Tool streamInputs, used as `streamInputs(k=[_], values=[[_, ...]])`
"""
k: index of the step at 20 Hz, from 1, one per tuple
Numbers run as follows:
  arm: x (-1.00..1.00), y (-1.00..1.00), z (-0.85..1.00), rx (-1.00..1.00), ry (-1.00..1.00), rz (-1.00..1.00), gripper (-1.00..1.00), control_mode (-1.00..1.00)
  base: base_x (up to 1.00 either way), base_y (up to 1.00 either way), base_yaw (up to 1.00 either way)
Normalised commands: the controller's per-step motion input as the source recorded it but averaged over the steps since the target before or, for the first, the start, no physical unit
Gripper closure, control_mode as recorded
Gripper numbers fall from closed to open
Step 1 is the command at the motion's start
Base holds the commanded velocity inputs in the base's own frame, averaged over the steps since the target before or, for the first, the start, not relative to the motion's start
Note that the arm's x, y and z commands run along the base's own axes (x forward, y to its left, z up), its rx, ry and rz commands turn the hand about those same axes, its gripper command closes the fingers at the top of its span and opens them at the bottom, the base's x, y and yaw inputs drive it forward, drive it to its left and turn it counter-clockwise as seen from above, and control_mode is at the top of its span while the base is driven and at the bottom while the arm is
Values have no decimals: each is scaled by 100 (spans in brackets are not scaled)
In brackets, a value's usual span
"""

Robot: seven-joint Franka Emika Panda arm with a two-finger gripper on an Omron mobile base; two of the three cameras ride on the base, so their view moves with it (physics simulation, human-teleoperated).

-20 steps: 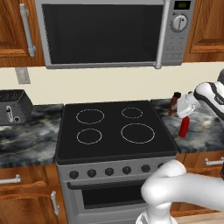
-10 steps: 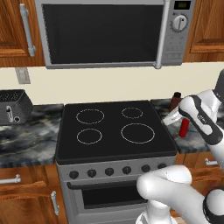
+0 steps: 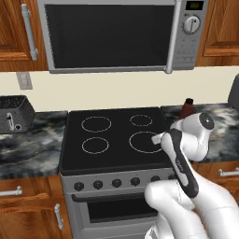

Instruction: Collect the paprika, ketchup, and shaker from the cabinet and place them next to the stove.

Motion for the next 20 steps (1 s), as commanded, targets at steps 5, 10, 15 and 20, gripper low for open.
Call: streamInputs(k=[5, 10, 15, 20], values=[[-49, 9, -52, -1, 0, -13, -100, -100, 0, 0, 0], [-45, 4, -43, 0, 2, -1, -100, -100, 0, 0, 0], [-55, 18, -22, 0, -4, 0, -100, -100, 0, 0, 0], [-47, 15, -1, 0, -8, -3, -100, 100, -34, 17, -3]])
